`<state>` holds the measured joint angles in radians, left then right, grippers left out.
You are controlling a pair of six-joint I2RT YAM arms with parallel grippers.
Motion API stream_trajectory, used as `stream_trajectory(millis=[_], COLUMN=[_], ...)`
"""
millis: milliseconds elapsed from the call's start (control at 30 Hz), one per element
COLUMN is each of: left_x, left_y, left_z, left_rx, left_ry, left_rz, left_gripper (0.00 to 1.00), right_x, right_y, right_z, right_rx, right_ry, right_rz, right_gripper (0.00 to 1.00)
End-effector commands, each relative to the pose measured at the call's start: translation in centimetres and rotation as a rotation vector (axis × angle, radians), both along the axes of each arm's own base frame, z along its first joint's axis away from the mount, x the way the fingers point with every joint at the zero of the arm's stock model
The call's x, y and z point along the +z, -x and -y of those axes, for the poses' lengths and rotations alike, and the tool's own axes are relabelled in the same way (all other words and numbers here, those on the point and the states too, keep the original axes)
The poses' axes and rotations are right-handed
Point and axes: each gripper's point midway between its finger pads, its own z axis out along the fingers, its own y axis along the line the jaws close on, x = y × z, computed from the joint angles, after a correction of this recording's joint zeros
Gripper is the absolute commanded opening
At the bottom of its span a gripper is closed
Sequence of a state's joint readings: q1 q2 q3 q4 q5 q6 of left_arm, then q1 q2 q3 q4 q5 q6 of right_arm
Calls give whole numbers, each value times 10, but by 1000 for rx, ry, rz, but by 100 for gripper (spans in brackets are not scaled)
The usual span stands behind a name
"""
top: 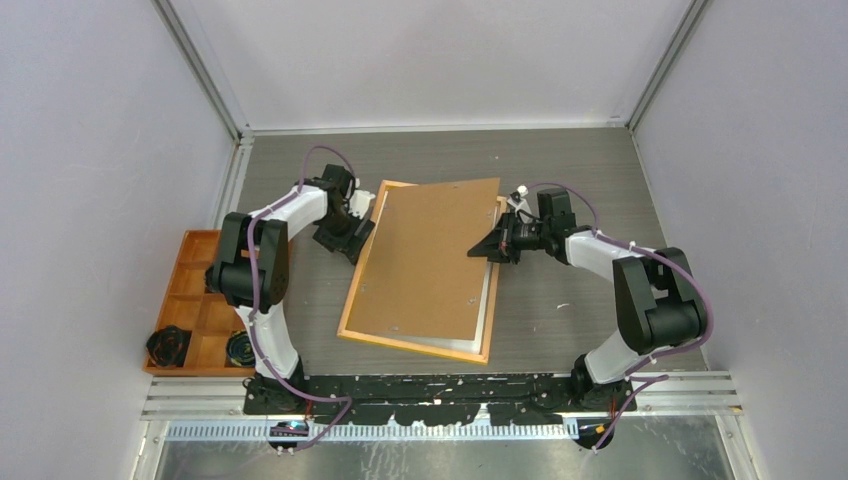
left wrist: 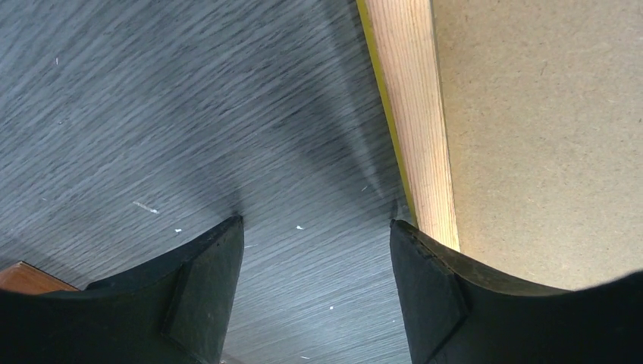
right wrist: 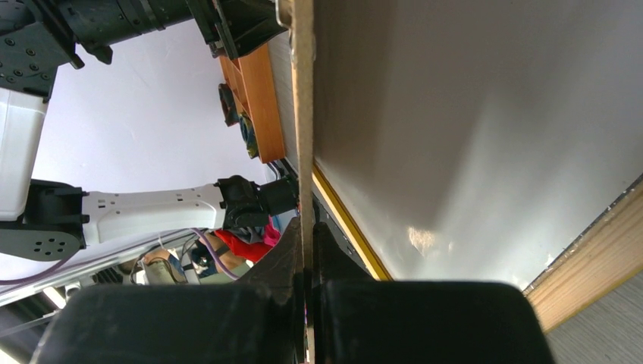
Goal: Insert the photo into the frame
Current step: Place the photo frame item in the photo frame.
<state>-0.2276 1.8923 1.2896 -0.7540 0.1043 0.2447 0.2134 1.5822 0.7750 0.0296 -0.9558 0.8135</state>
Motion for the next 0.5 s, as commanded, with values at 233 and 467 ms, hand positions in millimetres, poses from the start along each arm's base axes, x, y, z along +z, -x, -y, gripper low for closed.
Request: stream_trajectory(millis=[233, 467], left_x=[7, 13], left_y=[5, 7], left_z=[15, 14], left_rx=[-48, -61], left_ry=[80, 80], left_rz=[5, 17], left_gripper=[71, 71], right_x=[2, -8], right_y=[-15, -20], right_z=[-9, -4], right_rx=[22, -28], right_ry=[49, 154], right_rz=[47, 33], right_gripper=[10, 51])
